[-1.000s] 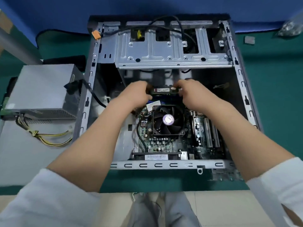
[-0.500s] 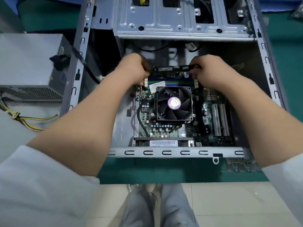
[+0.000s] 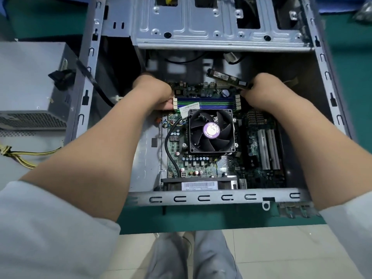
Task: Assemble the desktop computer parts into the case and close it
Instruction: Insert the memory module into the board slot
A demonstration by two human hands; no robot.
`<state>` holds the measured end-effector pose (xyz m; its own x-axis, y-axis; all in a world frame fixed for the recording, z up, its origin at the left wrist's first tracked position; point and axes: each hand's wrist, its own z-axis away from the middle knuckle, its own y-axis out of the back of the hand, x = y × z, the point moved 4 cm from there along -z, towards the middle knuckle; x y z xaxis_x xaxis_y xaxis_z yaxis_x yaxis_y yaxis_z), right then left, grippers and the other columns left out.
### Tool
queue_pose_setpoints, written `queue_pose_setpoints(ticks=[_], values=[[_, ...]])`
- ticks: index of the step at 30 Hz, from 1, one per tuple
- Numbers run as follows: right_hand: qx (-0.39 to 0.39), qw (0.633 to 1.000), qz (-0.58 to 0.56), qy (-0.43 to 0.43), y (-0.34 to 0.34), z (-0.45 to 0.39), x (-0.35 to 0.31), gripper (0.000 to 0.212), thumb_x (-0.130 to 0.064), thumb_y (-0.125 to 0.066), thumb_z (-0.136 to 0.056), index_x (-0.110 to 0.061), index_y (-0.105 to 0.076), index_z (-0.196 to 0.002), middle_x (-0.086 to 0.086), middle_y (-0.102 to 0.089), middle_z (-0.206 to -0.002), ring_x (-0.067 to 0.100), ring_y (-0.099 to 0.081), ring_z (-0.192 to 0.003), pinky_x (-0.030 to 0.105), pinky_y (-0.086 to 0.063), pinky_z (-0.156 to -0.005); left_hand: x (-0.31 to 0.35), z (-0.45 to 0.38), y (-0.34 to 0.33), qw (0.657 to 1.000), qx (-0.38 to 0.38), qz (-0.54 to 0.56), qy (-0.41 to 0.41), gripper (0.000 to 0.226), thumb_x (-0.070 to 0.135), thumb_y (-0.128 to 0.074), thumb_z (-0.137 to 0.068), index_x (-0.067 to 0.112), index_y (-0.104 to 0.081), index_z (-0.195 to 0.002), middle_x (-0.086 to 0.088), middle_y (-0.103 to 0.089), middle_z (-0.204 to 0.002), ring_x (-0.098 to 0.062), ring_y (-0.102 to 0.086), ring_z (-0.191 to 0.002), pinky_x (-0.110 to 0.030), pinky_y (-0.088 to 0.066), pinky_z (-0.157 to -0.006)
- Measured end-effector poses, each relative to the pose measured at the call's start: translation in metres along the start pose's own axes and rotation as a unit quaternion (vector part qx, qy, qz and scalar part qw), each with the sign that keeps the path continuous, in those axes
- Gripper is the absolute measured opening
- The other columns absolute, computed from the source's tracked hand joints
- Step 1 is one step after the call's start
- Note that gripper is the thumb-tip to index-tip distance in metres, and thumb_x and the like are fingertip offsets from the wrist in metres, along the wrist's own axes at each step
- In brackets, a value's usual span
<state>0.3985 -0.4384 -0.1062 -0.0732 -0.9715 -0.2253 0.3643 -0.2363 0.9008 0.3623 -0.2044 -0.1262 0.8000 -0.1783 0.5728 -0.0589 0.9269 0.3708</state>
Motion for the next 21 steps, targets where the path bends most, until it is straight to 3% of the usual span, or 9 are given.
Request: queue_pose_setpoints(ticks=[3,5,8,11,15,21], values=[[-0.018,1.0,-0.022,-0.008,-0.003,-0.001,0.001,0.014,-0.019,-0.052,-0.093,-0.006,-0.056,-0.091,0.012,-0.051,-0.08,0.026,-0.049,-0.071,0.029,-0.037,-0.067,-0.003,-0.002,0.0,1.0,-0.002,0.026,-0.004,0.009,-0.006,-0.048,-0.094,-0.001,-0.05,-0.101,-0.011,-0.061,-0.069,-0.019,-0.058,-0.043,-0.024,-0.047,-0.032],[-0.033,0.998,-0.054,-0.01,-0.006,-0.001,0.0,0.018,-0.023,-0.05,-0.096,-0.006,-0.056,-0.095,0.012,-0.052,-0.08,0.026,-0.049,-0.064,0.03,-0.039,-0.065,-0.006,-0.005,0.002,0.998,0.005,0.057,-0.01,0.012,-0.005,-0.051,-0.093,0.001,-0.051,-0.102,-0.01,-0.06,-0.078,-0.019,-0.06,-0.047,-0.022,-0.044,-0.029],[-0.034,0.998,-0.056,-0.008,-0.007,0.001,-0.002,0.023,-0.027,-0.052,-0.096,-0.004,-0.055,-0.093,0.014,-0.053,-0.083,0.027,-0.051,-0.068,0.031,-0.039,-0.065,-0.006,-0.007,0.0,0.998,0.003,0.067,-0.018,0.008,0.0,-0.055,-0.092,0.005,-0.054,-0.086,-0.007,-0.06,-0.077,-0.018,-0.065,-0.063,-0.019,-0.05,-0.039],[-0.013,0.999,-0.034,-0.013,-0.007,0.004,-0.003,0.024,-0.026,-0.053,-0.096,-0.003,-0.053,-0.087,0.011,-0.049,-0.076,0.027,-0.047,-0.075,0.029,-0.034,-0.066,-0.004,-0.009,-0.004,0.997,-0.021,0.078,0.003,0.009,-0.004,-0.053,-0.093,0.001,-0.051,-0.101,-0.012,-0.06,-0.085,-0.029,-0.066,-0.081,-0.03,-0.057,-0.058],[-0.002,0.999,-0.031,-0.031,-0.008,0.009,-0.005,0.022,-0.02,-0.052,-0.095,-0.002,-0.051,-0.083,0.007,-0.043,-0.066,0.028,-0.046,-0.073,0.029,-0.033,-0.065,-0.002,-0.012,-0.004,0.998,-0.02,0.06,-0.011,0.013,-0.005,-0.057,-0.09,0.001,-0.053,-0.101,-0.016,-0.065,-0.095,-0.035,-0.068,-0.092,-0.042,-0.057,-0.081],[-0.008,0.999,-0.022,-0.039,-0.008,0.009,-0.008,0.02,-0.017,-0.049,-0.096,-0.001,-0.049,-0.084,0.014,-0.048,-0.08,0.029,-0.046,-0.077,0.029,-0.032,-0.066,-0.004,-0.014,-0.003,0.999,0.013,0.036,-0.031,0.007,-0.002,-0.055,-0.091,0.005,-0.054,-0.089,-0.017,-0.068,-0.108,-0.032,-0.068,-0.096,-0.041,-0.055,-0.086]])
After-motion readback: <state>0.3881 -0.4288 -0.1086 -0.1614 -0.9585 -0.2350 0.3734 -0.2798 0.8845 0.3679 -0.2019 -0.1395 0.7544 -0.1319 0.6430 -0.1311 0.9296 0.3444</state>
